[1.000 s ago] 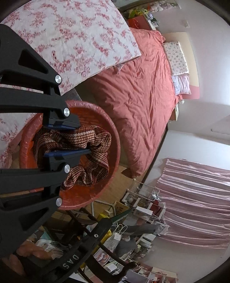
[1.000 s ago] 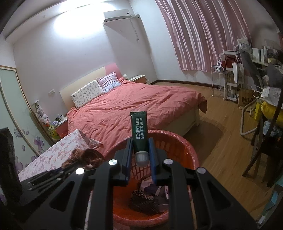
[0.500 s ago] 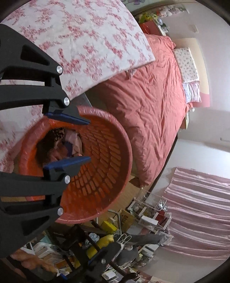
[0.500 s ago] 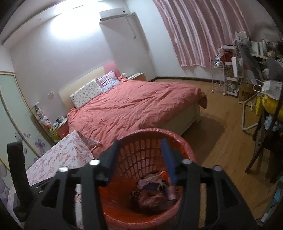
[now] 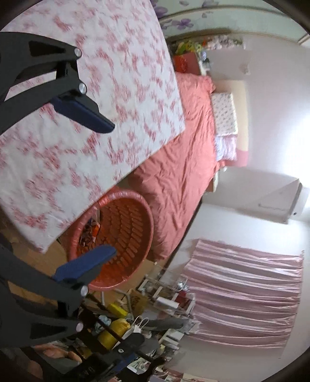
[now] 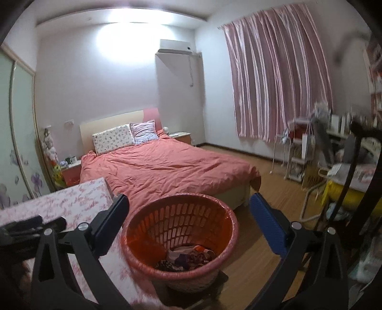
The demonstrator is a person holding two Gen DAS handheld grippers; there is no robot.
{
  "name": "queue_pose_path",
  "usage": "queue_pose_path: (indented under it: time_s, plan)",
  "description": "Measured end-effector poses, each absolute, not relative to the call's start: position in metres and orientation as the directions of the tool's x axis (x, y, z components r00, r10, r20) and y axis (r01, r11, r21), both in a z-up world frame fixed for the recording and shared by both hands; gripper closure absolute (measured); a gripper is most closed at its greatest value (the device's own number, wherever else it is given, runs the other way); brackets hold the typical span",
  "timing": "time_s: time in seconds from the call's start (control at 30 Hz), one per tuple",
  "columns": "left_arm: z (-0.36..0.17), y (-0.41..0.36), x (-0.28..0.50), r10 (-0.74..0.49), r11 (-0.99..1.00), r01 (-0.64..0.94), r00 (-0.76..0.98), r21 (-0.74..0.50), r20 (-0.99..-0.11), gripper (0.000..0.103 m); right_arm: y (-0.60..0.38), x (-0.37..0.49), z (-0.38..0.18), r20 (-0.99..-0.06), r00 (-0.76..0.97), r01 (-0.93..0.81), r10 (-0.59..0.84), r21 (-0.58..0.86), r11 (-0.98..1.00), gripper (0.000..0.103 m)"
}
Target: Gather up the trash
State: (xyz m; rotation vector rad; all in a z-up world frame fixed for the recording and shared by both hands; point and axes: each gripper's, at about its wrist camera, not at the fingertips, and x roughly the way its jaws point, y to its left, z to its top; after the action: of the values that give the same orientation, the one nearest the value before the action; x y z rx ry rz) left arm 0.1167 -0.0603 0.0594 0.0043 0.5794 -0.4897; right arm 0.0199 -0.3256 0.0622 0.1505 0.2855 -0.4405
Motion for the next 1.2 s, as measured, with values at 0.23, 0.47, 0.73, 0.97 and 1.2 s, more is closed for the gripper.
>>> queue_pose_path:
  time_s: [0.23, 0.47, 0.73, 0.97, 1.2]
  plan:
    - [0.057, -0.030, 0.079, -0.363, 0.927, 0.364, 0.800, -0.095, -0.478, 0.003, -0.277, -0.019, 0.055, -0.243, 0.853, 0.476, -0.462, 0.000, 0.879, 0.004]
    - [0.049, -0.008, 0.045, -0.231, 0.969, 0.247, 0.869, -0.022, -0.438, 0.003, -0.256, -0.040, 0.051, -0.245, 0.845, 0.485, -0.476, -0.027, 0.874, 0.004]
    - [0.039, 0.001, 0.032, -0.138, 0.988, 0.155, 0.883, 0.001, -0.450, 0.003, -0.242, -0.050, 0.040, -0.306, 0.838, 0.465, -0.451, -0.032, 0.885, 0.004]
    - [0.029, 0.007, 0.020, -0.088, 0.994, 0.109, 0.885, 0.020, -0.457, 0.003, -0.234, -0.054, 0.030, -0.343, 0.828, 0.459, -0.444, -0.040, 0.887, 0.004]
    - [0.023, 0.011, 0.014, -0.031, 0.998, 0.056, 0.884, 0.040, -0.467, 0.003, -0.230, -0.055, 0.026, -0.358, 0.810, 0.481, -0.464, -0.047, 0.876, 0.004]
